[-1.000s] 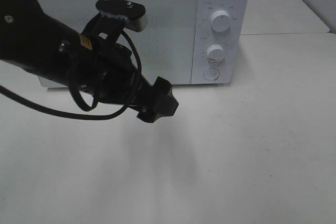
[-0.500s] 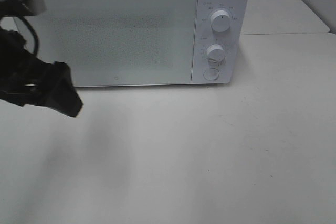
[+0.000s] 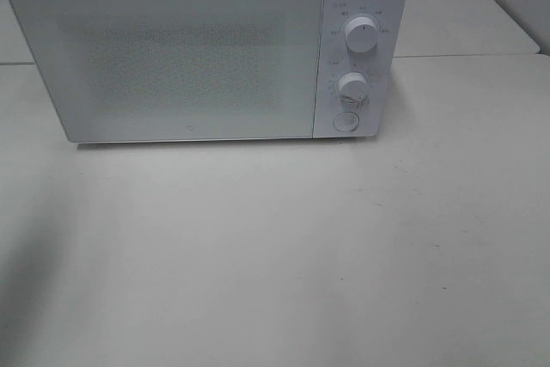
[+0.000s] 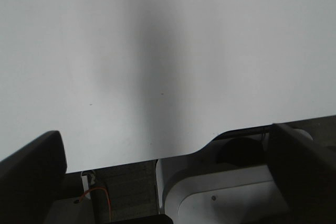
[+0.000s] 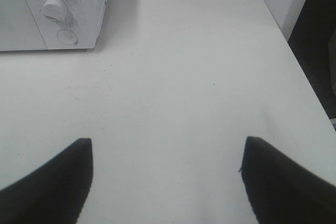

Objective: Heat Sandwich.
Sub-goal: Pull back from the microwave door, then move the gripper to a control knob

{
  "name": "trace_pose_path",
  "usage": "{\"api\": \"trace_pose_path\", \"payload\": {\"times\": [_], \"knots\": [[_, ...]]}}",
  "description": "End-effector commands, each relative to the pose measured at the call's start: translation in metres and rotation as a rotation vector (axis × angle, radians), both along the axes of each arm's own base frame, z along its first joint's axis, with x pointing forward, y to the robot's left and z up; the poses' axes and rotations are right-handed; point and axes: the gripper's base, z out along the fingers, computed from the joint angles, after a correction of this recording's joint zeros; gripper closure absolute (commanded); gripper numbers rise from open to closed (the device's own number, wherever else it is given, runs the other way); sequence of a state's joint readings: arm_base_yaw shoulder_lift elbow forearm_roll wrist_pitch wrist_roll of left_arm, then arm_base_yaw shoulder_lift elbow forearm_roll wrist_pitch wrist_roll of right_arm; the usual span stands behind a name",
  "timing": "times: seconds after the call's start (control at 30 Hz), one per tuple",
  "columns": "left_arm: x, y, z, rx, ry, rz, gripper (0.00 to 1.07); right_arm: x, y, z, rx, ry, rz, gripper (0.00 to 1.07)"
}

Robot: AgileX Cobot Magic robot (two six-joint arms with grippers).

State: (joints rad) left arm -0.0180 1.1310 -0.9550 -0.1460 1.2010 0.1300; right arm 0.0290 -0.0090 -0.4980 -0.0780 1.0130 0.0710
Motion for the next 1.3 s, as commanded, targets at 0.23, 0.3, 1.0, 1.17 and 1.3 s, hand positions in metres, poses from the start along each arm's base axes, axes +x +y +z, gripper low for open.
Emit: {"api": "trace_pose_path", "payload": {"times": [0.23,0.3,1.0,1.17,1.3], "knots": [[-0.062,0.009,0.019,0.025,-0.178,0.082,0.09,-0.002,0.0,0.0,-0.009,-0.036,0.0,0.31],[-0.069,0.009,0.018,0.025,-0.191,0.083,0.09,-0.002,0.0,0.0,-0.009,-0.036,0.0,0.31],[-0.176,0.008,-0.027,0.007,-0.673,0.1,0.09,-0.002,0.0,0.0,-0.009,-0.036,0.0,0.31],[-0.196,0.007,-0.027,0.003,-0.799,0.1,0.09,-0.002,0.0,0.0,-0.009,-0.036,0.0,0.31],[-0.204,0.007,-0.027,0.002,-0.848,0.1,0.09,-0.002,0.0,0.0,-0.009,-0.036,0.0,0.31]]}}
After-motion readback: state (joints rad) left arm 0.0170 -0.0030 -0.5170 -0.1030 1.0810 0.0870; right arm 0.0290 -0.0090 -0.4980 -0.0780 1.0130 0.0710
